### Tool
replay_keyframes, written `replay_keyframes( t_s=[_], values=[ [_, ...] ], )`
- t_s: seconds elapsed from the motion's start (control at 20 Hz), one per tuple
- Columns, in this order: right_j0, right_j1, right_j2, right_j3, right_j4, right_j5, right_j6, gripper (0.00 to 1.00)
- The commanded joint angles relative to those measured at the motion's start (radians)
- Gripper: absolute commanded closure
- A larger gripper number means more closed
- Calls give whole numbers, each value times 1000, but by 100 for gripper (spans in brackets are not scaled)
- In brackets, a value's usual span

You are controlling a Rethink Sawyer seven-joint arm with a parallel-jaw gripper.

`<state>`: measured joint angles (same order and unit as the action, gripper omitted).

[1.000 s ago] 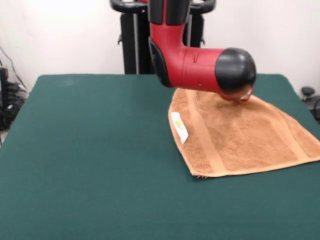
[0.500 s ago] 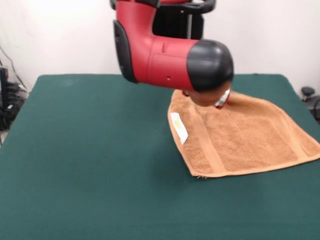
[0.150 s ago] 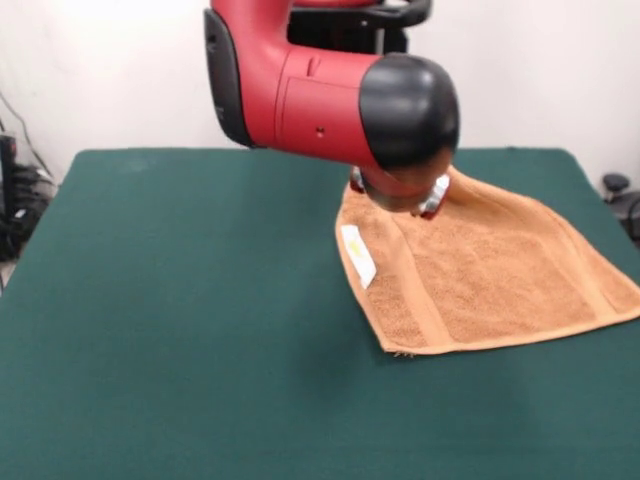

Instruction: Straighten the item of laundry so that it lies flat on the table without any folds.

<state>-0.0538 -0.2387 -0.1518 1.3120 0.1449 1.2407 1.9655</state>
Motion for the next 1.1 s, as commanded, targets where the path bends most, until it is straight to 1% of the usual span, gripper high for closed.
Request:
replay_keyframes(
  t_s=[0.05, 0.2, 0.35, 0.4, 0.5, 0.7, 0.8, 1.1],
  values=[
    [8, 46, 22, -3, -12, -80, 182, 0],
    [4, 54, 31, 1, -5, -119, 177, 0],
    [-4, 71, 44, -23, -22, -231, 140, 0],
    [-8, 88, 52, -44, -37, -293, 115, 0],
    [-16, 132, 66, -95, -55, -352, 78, 0],
    [-23, 216, 91, -169, -51, -409, 62, 0],
    [-31, 263, 106, -203, -44, -464, 49, 0],
    [-76, 366, 171, -243, -69, -698, -4, 0]
  ],
)
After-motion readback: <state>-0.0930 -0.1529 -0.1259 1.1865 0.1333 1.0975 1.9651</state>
